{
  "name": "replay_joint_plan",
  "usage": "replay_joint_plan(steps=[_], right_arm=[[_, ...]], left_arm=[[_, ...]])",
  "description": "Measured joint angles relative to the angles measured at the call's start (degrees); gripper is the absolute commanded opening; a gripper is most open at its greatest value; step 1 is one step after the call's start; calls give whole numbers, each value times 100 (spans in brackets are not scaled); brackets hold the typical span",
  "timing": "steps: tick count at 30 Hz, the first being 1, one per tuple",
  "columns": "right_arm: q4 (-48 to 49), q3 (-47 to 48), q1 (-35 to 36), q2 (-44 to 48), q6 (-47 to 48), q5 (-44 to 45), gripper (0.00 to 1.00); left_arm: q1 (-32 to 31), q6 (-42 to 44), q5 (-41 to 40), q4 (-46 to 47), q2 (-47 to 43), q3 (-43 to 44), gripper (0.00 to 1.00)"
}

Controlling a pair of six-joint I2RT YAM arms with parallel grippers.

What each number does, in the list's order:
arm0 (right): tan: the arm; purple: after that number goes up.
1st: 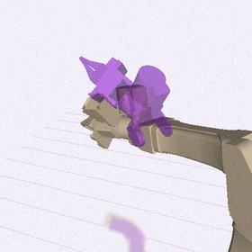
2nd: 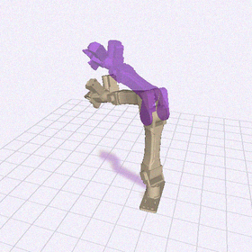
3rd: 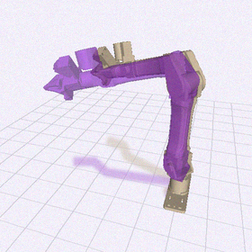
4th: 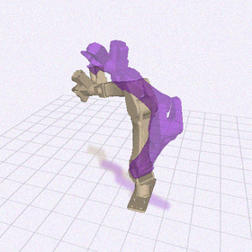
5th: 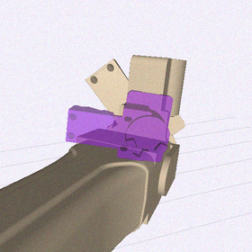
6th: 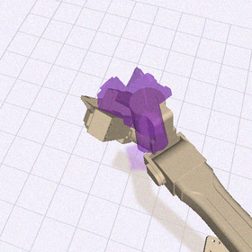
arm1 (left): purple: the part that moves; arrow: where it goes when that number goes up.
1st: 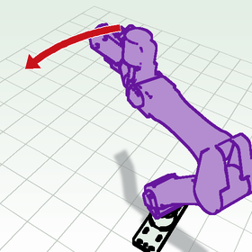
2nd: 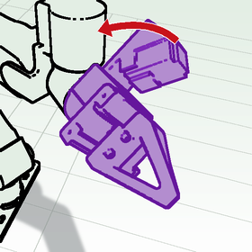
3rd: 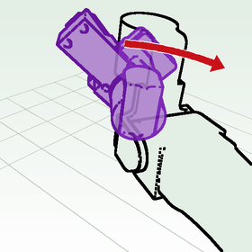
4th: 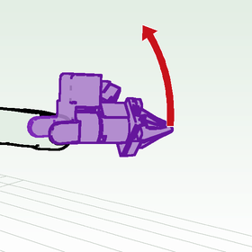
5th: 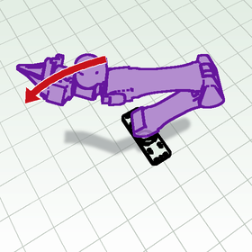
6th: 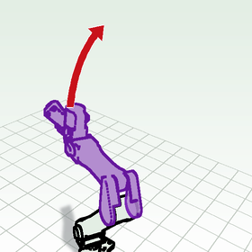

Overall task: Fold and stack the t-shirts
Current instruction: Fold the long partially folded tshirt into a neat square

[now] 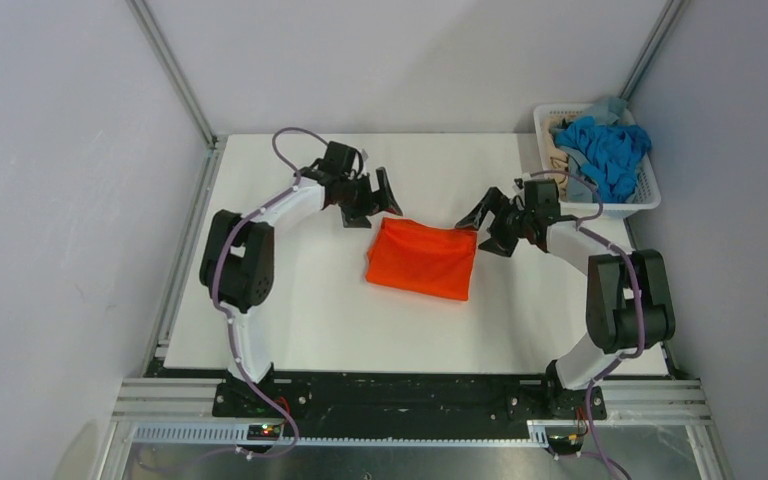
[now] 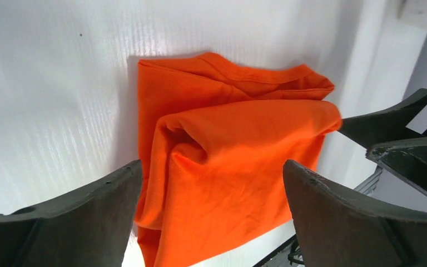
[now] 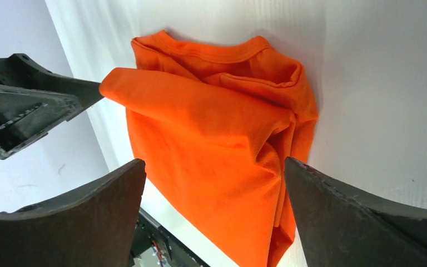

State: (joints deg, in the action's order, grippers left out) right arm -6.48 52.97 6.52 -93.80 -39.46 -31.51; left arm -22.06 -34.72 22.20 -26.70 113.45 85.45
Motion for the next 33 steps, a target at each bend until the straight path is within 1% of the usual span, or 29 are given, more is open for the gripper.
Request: replay_joint_plan(steps=[4, 9, 12, 14, 17, 20, 23, 29, 33], right_arm=[[-190, 4, 87, 420, 68, 208, 99], [-369, 4, 581, 1102, 118, 446, 99], [-317, 4, 898, 1222, 92, 448, 99], [-238, 2, 990, 1152, 46, 422, 99], [37, 2, 914, 857, -39, 367, 99], [483, 2, 662, 319, -192, 192, 99], [811, 13, 439, -271, -280, 33, 99], [1001, 295, 332, -1084, -297, -105, 99], [1056, 535, 280, -1281, -186, -116, 99]], left_arm=[[13, 11, -59, -35, -501, -59, 100], [-109, 9, -109, 0, -1368, -330, 100], [-313, 7, -85, 72, -1423, -328, 100], [-452, 4, -11, 85, -1279, -308, 100], [-573, 2, 94, 90, -916, -240, 100], [-590, 2, 125, 55, -518, -186, 100], [-570, 2, 160, -24, -50, 72, 100], [-492, -101, 131, 26, 868, 837, 100], [-365, -273, 72, 90, 1207, 883, 99]])
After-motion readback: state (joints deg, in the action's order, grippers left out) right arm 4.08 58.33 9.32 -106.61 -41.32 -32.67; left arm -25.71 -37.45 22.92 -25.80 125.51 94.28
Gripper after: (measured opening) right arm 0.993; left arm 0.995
